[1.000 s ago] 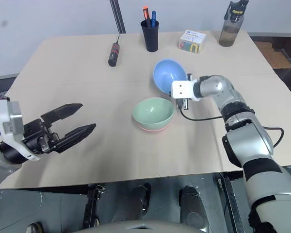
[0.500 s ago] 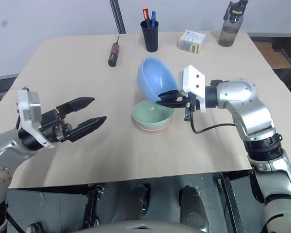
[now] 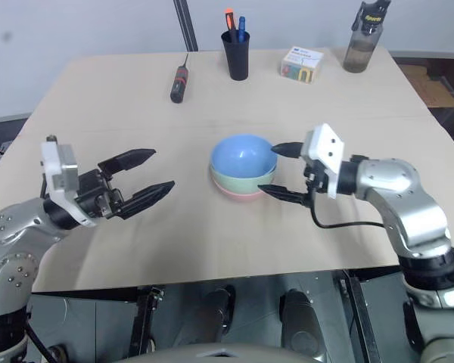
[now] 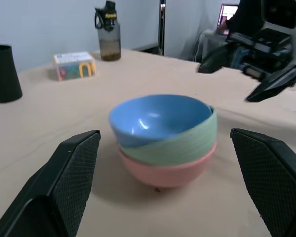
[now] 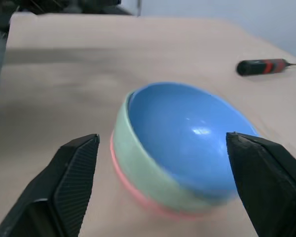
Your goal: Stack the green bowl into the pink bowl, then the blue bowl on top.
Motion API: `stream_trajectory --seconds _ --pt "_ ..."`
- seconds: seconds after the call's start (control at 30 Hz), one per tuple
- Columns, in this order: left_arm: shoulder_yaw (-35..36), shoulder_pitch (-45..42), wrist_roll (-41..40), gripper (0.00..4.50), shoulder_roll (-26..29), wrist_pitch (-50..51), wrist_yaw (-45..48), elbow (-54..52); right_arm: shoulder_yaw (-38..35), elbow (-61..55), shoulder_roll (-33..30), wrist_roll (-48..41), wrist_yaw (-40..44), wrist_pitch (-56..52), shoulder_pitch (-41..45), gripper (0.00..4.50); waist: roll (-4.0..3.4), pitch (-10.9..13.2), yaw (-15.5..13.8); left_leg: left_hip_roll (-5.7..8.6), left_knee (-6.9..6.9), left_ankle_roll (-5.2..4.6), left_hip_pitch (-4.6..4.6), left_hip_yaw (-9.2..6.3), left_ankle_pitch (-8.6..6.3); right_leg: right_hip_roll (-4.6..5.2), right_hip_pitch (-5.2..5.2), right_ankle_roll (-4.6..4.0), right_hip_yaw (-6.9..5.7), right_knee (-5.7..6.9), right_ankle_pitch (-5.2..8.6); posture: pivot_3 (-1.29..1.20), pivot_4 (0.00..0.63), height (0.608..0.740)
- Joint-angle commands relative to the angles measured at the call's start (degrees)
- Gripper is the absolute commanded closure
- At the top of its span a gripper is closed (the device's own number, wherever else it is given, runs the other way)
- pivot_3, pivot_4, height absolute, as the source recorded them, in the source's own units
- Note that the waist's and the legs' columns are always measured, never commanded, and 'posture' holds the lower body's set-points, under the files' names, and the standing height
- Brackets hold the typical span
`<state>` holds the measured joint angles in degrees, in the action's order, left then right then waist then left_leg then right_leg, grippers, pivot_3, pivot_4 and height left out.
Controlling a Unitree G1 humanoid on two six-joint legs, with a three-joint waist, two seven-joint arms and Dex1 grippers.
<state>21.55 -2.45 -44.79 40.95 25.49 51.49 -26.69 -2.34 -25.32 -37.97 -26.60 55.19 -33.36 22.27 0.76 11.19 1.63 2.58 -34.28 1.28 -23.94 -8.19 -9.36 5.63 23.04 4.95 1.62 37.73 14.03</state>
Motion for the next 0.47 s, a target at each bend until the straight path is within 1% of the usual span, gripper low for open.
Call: stream_trajectory --seconds 0.03,0.17,0.23,0.3,0.37,0.47 --pt "1.35 0.19 -2.72 0.0 1.07 -0.47 4.26 1.37 -9.93 -5.3 -1.55 -4.36 -1.71 0.1 -7.59 0.16 0.0 0.0 -0.08 0.0 0.0 0.0 0.0 0.0 0.0 0.0 0.0 -0.04 -0.01 0.0 0.03 0.0 0.15 0.74" --pt "3.71 2.68 -0.79 0.0 2.77 -2.0 7.28 3.57 -20.93 -9.27 -5.31 -6.3 -0.07 0.36 -20.37 0.16 -0.02 0.01 -0.68 0.0 -0.01 -0.01 -0.01 0.02 -0.01 0.02 -0.01 -0.15 -0.01 -0.01 0.11 0.0 0.15 0.74" --pt "6.3 4.86 -1.06 0.0 4.52 -1.41 9.48 5.79 -29.89 -10.56 -6.77 -7.69 1.08 -0.7 -26.97 0.16 -0.02 0.0 -0.85 0.0 -0.01 -0.02 -0.02 0.07 -0.01 0.03 0.0 -0.15 0.01 -0.01 0.11 0.0 0.15 0.74" --pt "7.87 6.15 -1.91 0.0 5.98 -0.36 10.81 7.22 -35.3 -11.39 -7.87 -9.84 1.21 -1.98 -30.54 0.16 -0.02 0.01 -0.83 -0.02 0.0 -0.04 -0.03 0.09 -0.02 0.03 0.0 -0.15 0.01 -0.03 0.12 0.0 0.15 0.74" --pt "8.49 6.67 -2.68 0.0 6.82 0.44 11.39 7.79 -37.41 -12.01 -8.56 -11.68 0.85 -2.69 -32.08 0.16 0.01 -0.01 -0.73 -0.07 -0.02 -0.04 0.03 0.14 -0.03 0.03 -0.03 0.06 0.02 -0.05 0.24 0.0 0.15 0.74" --pt "8.47 7.68 -1.59 0.0 8.04 0.73 12.48 8.26 -38.04 -13.0 -9.18 -13.25 0.15 -3.21 -32.95 0.16 0.02 -0.03 -0.74 -0.39 -0.07 -0.02 0.12 0.3 -0.04 0.03 -0.1 0.03 -0.01 -0.04 0.23 0.0 0.15 0.74"
